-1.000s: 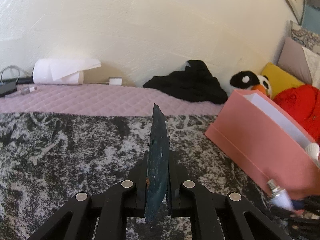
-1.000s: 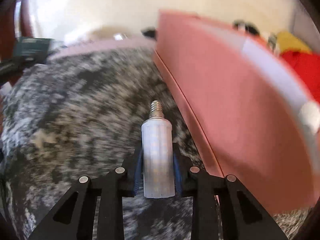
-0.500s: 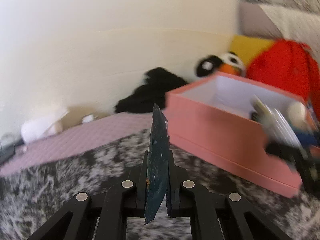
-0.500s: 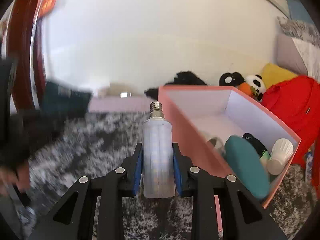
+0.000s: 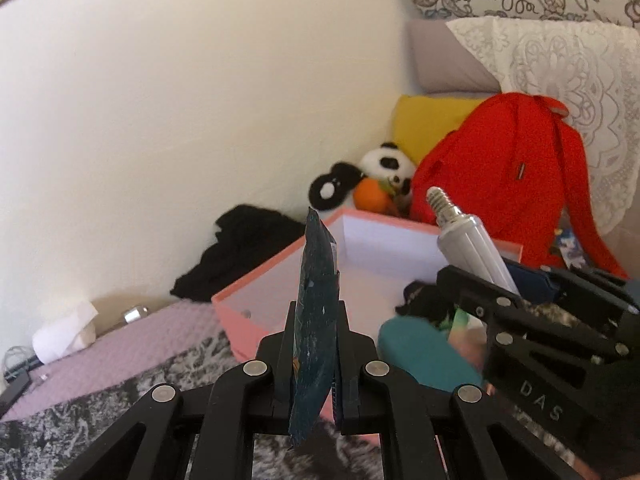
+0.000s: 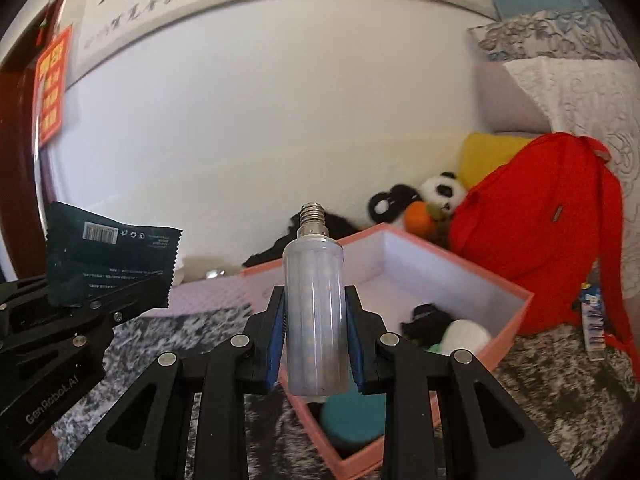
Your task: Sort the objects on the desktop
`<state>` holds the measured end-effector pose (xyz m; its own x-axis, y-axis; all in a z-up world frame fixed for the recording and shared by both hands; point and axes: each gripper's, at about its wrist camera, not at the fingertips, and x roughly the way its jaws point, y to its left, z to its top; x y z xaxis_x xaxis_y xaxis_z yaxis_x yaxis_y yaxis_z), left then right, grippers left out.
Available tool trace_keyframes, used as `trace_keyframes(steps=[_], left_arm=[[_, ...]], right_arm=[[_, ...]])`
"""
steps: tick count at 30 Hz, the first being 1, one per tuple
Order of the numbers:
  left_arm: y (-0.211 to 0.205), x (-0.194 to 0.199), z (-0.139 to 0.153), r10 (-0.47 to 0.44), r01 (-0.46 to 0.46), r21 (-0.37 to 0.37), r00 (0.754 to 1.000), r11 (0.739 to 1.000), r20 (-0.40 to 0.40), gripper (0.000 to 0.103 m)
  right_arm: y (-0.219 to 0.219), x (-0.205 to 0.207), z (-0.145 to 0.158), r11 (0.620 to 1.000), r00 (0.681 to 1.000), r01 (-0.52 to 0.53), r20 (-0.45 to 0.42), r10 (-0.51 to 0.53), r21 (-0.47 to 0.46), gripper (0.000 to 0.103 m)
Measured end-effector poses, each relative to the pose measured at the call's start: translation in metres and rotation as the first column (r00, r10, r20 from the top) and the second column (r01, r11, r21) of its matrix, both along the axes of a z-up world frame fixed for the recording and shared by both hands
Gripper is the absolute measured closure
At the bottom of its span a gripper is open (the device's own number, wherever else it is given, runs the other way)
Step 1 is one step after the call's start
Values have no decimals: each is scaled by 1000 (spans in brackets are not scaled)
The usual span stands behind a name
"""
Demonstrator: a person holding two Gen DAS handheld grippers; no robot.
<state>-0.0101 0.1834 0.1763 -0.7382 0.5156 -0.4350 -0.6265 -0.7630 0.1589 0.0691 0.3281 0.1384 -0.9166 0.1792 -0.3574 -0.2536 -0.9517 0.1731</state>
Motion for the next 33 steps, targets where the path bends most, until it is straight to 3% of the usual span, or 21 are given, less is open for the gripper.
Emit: trace_keyframes(steps=[7, 13, 23, 24, 26, 29, 31, 33], left_arm=[[55, 9, -10, 57, -59, 39, 997, 997, 46, 97], [104, 11, -39, 93, -93, -2, 994, 996, 50, 96], [125, -6, -67, 166, -165, -21, 981, 986, 96, 92], [124, -8, -68, 172, -170, -26, 980, 985, 102, 89], [123, -10, -69, 202, -200, -35, 975, 979, 90, 55], [116, -10, -68, 304, -304, -23, 952, 953, 25, 23], [106, -12, -66, 332, -333, 23, 942, 943, 41, 12], [96, -15, -65, 336, -342, 70, 938, 937, 80, 5]], right_arm=[[45, 26, -2, 999, 999, 36, 8, -36, 18, 74], [85, 31, -28, 998, 997, 55, 46, -55, -2, 74], [117, 24, -53, 993, 997, 44, 62, -38, -108, 73], [118, 22, -54, 993, 998, 36, 61, -29, -115, 72], [118, 18, -57, 991, 997, 34, 71, -26, -126, 69], [123, 17, -60, 986, 994, 82, 85, -70, -147, 58], [128, 18, -62, 979, 993, 105, 79, -92, -177, 37], [135, 22, -63, 969, 994, 110, 51, -101, -223, 23]])
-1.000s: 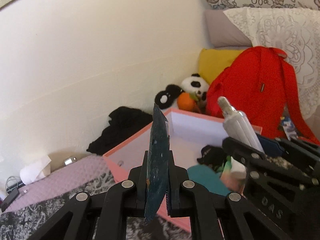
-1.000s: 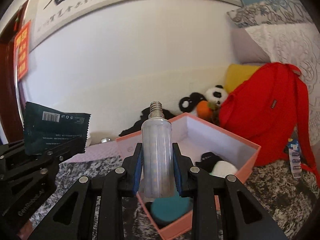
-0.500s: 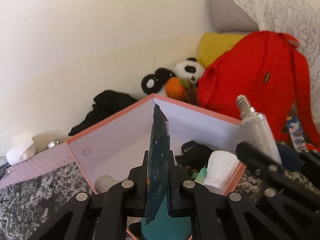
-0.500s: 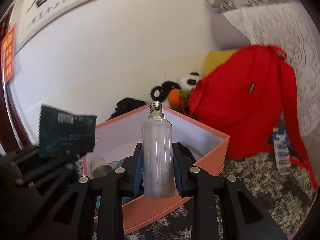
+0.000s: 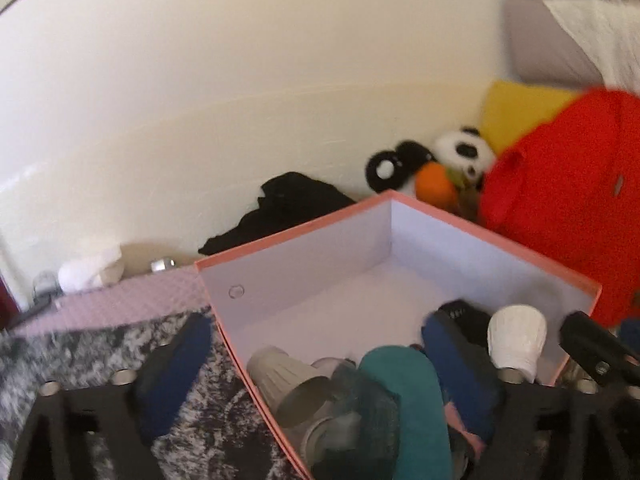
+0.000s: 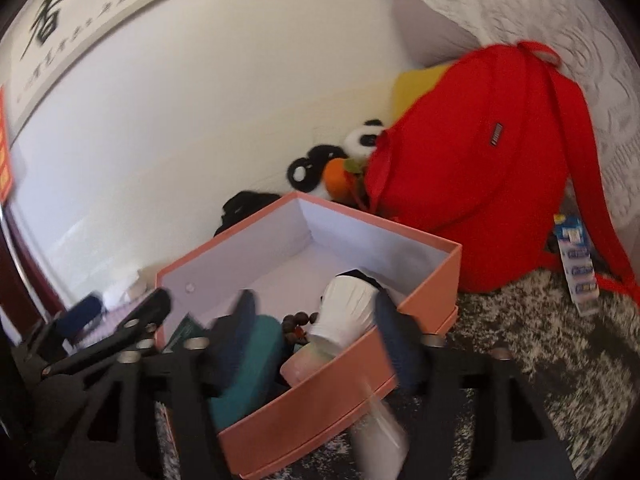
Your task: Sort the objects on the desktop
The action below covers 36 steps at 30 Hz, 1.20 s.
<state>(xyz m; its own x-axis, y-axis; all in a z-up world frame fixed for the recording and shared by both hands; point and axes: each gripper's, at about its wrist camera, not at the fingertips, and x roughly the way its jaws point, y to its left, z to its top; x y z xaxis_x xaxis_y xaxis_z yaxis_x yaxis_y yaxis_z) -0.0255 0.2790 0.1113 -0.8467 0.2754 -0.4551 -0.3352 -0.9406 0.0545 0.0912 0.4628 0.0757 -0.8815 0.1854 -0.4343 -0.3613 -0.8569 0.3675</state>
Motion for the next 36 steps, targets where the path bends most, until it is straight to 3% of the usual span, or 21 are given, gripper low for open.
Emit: trace_keyframes(steps=[4, 11, 16, 20, 23, 27, 32, 36], left_arm=[[-12, 0, 0, 11, -11, 45, 1000, 999, 10, 4], [-6, 10, -10, -27, 26, -50, 999, 998, -23, 1], [4, 27, -19, -65, 61, -111, 997, 992, -32, 1], [16, 49, -27, -103, 99, -142, 995, 985, -15, 1], [25, 71, -29, -147, 141, -155, 989, 978, -30, 1], [33, 99, -28, -199, 189, -162, 979, 969, -46, 1], [22, 124, -24, -220, 204, -202, 973, 958, -63, 1], [-3, 137, -17, -211, 193, -218, 975, 957, -65, 1]], right_arm=[[-2, 3, 3, 1000, 999, -15, -43, 14, -25, 18], [-17, 0, 11, 999, 998, -31, -57, 32, 14, 12], [-23, 1, 16, 997, 999, 51, 2, -51, 57, 11], [-2, 17, 13, 987, 986, 157, 60, -158, 19, 11], [30, 40, 1, 970, 965, 239, 124, -232, -41, 11], [83, 77, -29, 939, 958, 239, 217, -186, -249, 11], [123, 104, -75, 835, 964, 183, 259, -50, -519, 18], [129, 107, -102, 774, 960, 179, 279, -2, -608, 22]])
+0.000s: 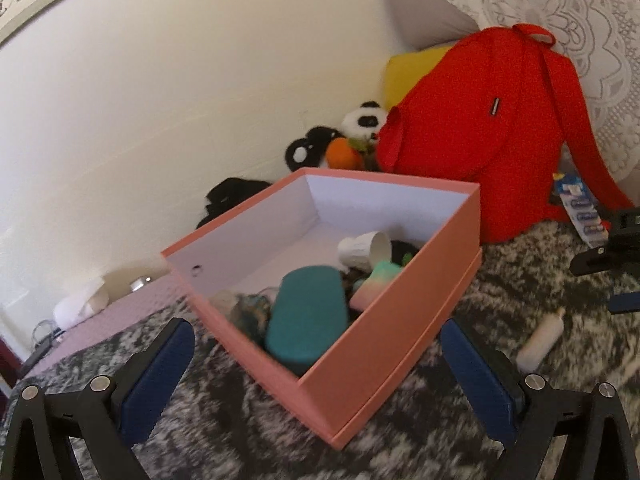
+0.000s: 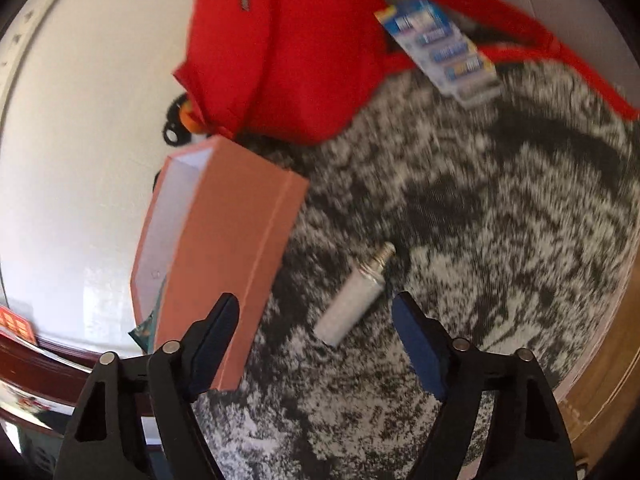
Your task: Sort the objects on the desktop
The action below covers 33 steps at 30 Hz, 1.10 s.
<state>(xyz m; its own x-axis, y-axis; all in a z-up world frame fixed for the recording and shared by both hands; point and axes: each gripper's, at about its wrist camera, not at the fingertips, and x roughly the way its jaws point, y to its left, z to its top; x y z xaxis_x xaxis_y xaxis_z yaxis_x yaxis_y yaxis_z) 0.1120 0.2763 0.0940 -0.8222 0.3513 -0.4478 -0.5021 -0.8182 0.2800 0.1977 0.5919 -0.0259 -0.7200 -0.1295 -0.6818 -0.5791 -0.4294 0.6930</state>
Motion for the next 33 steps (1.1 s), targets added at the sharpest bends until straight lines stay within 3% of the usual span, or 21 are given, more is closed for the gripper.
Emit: trace_keyframes(steps=[6, 8, 11, 13, 17, 20, 24, 28, 31, 33], left_arm=[[-47, 17, 5, 30, -30, -6, 1000, 1000, 6, 1], [-64, 22, 4, 48, -48, 1, 999, 999, 18, 1], [-92, 30, -3, 57, -60, 57, 997, 997, 61, 1], [-111, 33, -12, 56, -66, 99, 994, 993, 93, 1], [-121, 16, -37, 97, -108, 66, 985, 992, 146, 1], [-131, 8, -40, 120, -134, 90, 982, 987, 146, 1], [-141, -3, -41, 126, -153, 131, 973, 980, 195, 1], [-142, -11, -45, 135, -168, 138, 966, 976, 221, 1], [-142, -12, -48, 148, -179, 129, 964, 975, 219, 1], [-144, -14, -50, 164, -192, 117, 963, 974, 214, 1]], right_arm=[[-10, -37, -44, 988, 998, -56, 9, 58, -146, 23], [-13, -53, -55, 987, 996, -76, 36, 82, -139, 24], [-13, -66, -70, 996, 992, -76, 94, 80, -53, 41], [-8, -64, -71, 999, 995, -48, 91, 50, -25, 64], [-6, -55, -72, 999, 998, -18, 64, 20, -28, 72], [-12, -42, -39, 997, 999, 36, 12, -37, 68, 74], [-36, -30, 39, 970, 977, 109, -203, -65, 216, 74], [-82, -52, 107, 931, 931, 40, -351, 96, 362, 74], [-126, -85, 129, 871, 915, -42, -330, 230, 490, 74], [-151, -110, 130, 821, 917, -100, -268, 295, 562, 73]])
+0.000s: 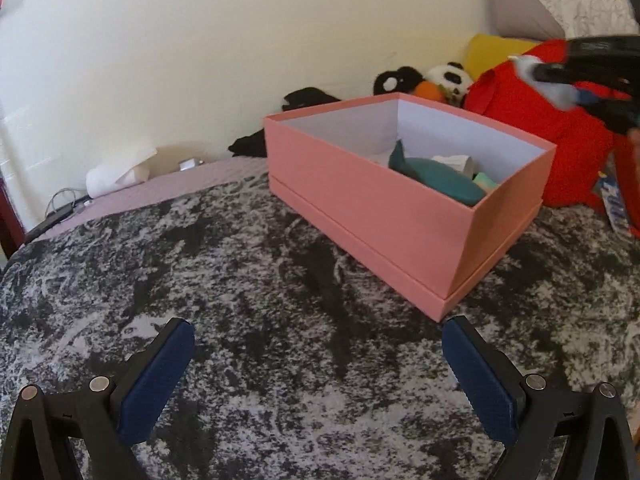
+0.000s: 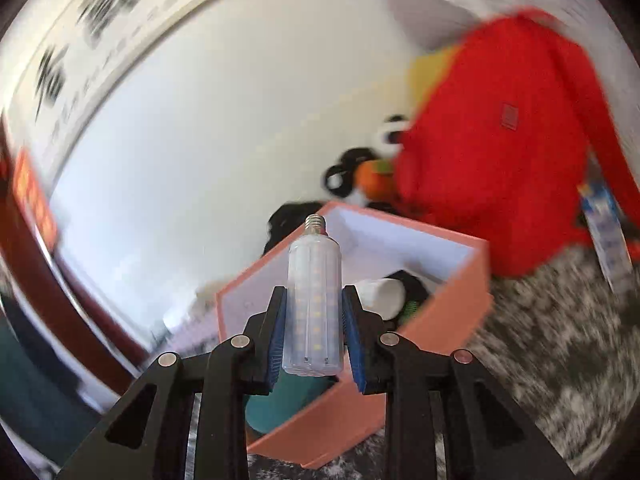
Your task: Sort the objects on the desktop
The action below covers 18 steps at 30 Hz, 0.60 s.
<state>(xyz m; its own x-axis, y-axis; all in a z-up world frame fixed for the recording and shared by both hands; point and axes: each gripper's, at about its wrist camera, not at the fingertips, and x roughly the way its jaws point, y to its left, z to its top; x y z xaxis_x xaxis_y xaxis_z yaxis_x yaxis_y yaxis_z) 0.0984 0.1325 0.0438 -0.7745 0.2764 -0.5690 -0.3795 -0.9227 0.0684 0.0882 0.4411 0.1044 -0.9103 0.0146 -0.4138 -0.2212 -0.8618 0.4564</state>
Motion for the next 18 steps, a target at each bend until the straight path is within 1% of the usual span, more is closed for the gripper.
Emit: trace_keyframes(steps=[2, 3, 4, 5, 8, 11, 13, 15, 18], left_arm=[[-4, -3, -3, 15, -15, -14, 1000, 1000, -3, 1], [-6, -4, -4, 24, -24, -20, 1000, 1000, -3, 1], [-8, -6, -5, 33, -33, -27, 999, 999, -3, 1], [-12, -9, -7, 45, -45, -29, 999, 999, -1, 1], [-23, -16, -9, 82, -81, -26, 997, 996, 5, 1], [-36, -24, -8, 126, -126, -17, 992, 992, -1, 1], [-44, -28, -8, 146, -146, -10, 989, 989, -2, 1], [-55, -31, -5, 173, -173, 5, 985, 985, -9, 1], [-72, -35, 0, 221, -220, 22, 975, 975, -24, 1]], right_arm=[[-23, -24, -8, 998, 997, -20, 82, 15, 67, 53], [-32, -33, -12, 996, 994, -14, 108, 4, 92, 30], [-40, -38, -16, 993, 994, 9, 109, -22, 114, 18], [-48, -40, -18, 991, 994, 23, 104, -37, 131, 18], [-70, -39, -18, 985, 996, -3, 92, -13, 170, 18], [-107, -34, -8, 966, 999, -28, 47, 16, 258, 17], [-138, -29, -2, 942, 999, -49, 29, 41, 332, 11], [-169, -21, 1, 912, 997, -71, 19, 70, 404, 9], [-210, -12, 2, 864, 995, -93, 14, 99, 494, 8]])
